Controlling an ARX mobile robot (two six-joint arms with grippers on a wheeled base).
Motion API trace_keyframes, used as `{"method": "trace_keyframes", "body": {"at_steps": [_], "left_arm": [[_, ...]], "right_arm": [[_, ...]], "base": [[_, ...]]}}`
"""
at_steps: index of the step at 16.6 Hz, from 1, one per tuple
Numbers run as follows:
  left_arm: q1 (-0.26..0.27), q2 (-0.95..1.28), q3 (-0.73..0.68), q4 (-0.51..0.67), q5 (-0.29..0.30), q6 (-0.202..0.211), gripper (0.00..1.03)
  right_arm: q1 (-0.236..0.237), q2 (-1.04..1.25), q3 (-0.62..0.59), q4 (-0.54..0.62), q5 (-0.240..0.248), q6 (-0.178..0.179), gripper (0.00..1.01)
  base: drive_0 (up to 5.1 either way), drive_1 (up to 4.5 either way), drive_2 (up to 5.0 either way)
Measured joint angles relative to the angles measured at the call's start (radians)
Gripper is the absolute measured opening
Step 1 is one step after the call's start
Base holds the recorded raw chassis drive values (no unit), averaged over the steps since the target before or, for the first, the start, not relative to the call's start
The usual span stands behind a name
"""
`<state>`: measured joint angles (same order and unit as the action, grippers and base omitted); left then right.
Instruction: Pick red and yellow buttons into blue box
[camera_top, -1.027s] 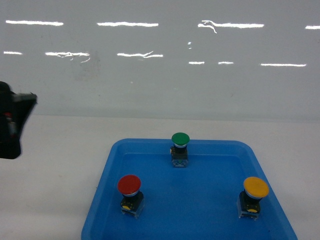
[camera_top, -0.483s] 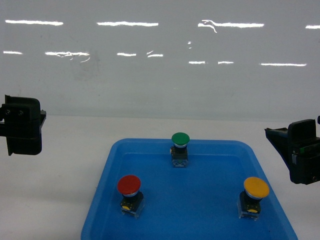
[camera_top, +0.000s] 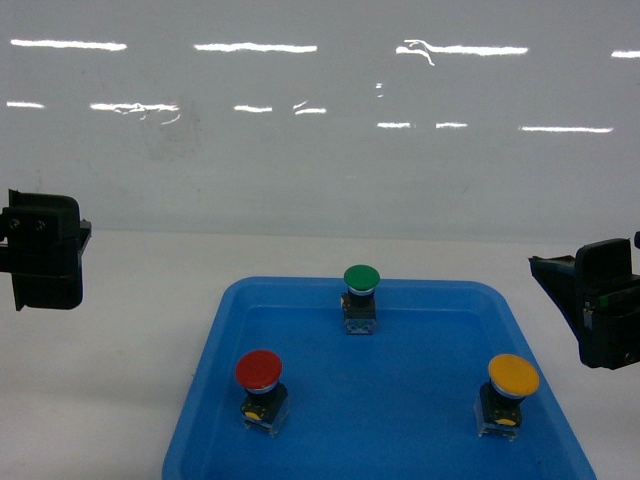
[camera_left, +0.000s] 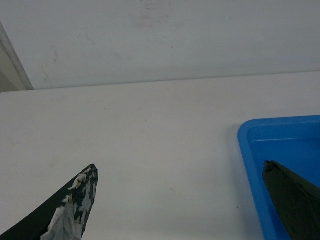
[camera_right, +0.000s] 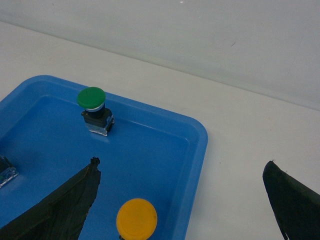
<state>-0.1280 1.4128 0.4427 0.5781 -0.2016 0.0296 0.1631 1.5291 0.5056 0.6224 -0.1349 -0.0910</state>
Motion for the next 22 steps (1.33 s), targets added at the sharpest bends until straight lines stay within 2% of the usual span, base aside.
{"method": "trace_keyframes", "body": {"at_steps": [1,2,4,7,8,11,14,17,20,22], "left_arm": [[0.000,0.000,0.000,0.000,0.000,0.000,0.98],[0.000,0.000,0.000,0.000,0.000,0.000,0.98],[0.000,0.000,0.000,0.000,0.000,0.000,0.98],[0.000,0.000,0.000,0.000,0.000,0.000,0.98],[0.000,0.000,0.000,0.000,0.000,0.000,0.98],[0.000,0.000,0.000,0.000,0.000,0.000,0.98],[0.000,0.000,0.000,0.000,0.000,0.000,0.98],[0.000,0.000,0.000,0.000,0.000,0.000,0.98],[0.000,0.000,0.000,0.000,0.000,0.000,0.98],[0.000,0.000,0.000,0.000,0.000,0.000,0.98]], "right_arm": [[0.000,0.000,0.000,0.000,0.000,0.000,0.98],[0.009,0.042,0.025,-0.030,-0.031,-0.020,0.98],[0.014,0.100,0.044,-0.060,-0.061,-0.058,0.98],[0.021,0.190,0.074,-0.061,-0.085,-0.106,0.98],[0.022,0.259,0.093,-0.051,-0.103,-0.140,0.98],[0.028,0.341,0.143,-0.089,-0.138,-0.186,0.98],[0.028,0.406,0.215,-0.123,-0.146,-0.235,0.98],[0.029,0.444,0.251,-0.148,-0.157,-0.269,0.98],[0.048,0.487,0.255,-0.154,-0.158,-0.320,0.98],[0.053,0.512,0.215,-0.094,-0.155,-0.338,0.98]], "base": [[0.0,0.00,0.0],[0.0,0.00,0.0],[0.0,0.00,0.0],[0.0,0.00,0.0],[0.0,0.00,0.0],[0.0,0.00,0.0],[0.0,0.00,0.0],[0.0,0.00,0.0],[0.0,0.00,0.0],[0.0,0.00,0.0]]}}
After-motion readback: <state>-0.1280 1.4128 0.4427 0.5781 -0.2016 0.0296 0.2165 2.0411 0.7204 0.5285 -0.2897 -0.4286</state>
